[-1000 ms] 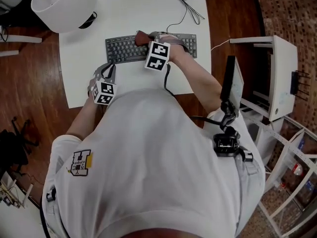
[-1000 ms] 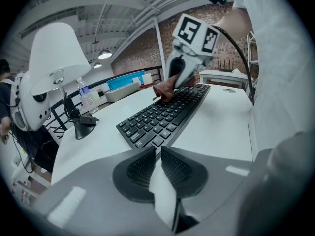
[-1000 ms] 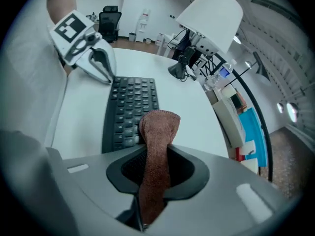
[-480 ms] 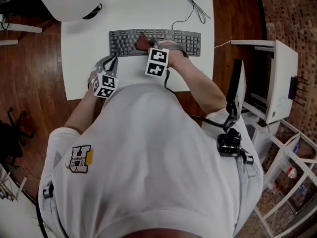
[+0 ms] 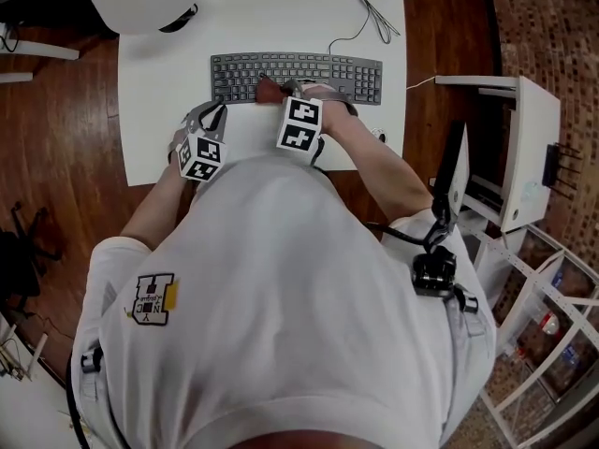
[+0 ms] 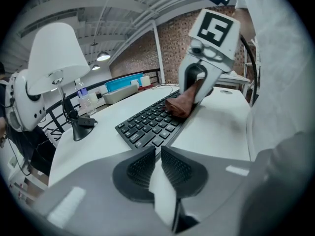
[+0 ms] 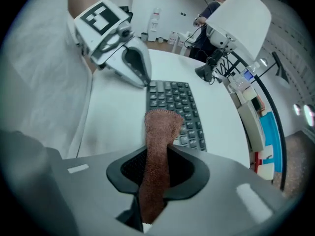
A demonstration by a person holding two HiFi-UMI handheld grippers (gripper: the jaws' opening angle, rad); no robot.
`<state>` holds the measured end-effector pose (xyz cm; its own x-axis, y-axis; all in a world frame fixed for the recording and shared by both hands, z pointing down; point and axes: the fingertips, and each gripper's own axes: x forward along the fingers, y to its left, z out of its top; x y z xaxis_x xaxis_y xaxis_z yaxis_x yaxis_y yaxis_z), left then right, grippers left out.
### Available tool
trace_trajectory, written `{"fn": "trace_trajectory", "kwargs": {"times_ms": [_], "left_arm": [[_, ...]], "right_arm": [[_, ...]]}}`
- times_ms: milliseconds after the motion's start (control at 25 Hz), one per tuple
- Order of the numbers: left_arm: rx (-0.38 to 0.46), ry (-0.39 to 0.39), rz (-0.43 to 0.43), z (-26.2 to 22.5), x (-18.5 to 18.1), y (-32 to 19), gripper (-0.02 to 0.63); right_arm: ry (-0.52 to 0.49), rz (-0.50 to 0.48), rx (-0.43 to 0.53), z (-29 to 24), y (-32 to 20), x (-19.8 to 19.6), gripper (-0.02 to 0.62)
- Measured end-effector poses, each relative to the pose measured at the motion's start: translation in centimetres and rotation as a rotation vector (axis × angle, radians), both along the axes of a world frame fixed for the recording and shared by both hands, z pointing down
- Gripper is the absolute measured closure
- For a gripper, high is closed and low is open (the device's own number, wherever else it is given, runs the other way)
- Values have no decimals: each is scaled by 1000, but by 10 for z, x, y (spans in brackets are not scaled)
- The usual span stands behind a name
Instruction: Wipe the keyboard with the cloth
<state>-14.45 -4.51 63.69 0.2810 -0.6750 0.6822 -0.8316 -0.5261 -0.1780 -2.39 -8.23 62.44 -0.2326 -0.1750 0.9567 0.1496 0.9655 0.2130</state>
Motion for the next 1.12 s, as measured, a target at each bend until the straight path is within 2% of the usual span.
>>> {"fn": "trace_trajectory", "kwargs": {"times_ms": [200, 320, 520, 920, 1120], "left_arm": [[-5, 17, 3, -1, 1, -3, 569], [-9, 26, 3, -1, 0, -4, 569], [-6, 37, 15, -4, 0, -3, 569], [-8, 38, 13, 2, -5, -1, 569], [-9, 44, 22, 6, -2, -1, 569]], "right_arm": [[-31, 40, 112, -14, -88, -51, 508], [0, 24, 106, -6, -102, -66, 508], [9, -4, 76, -3, -68, -58, 508], [27, -85, -26, 13, 40, -29, 508], [36, -80, -50, 22, 50, -23, 508]]}}
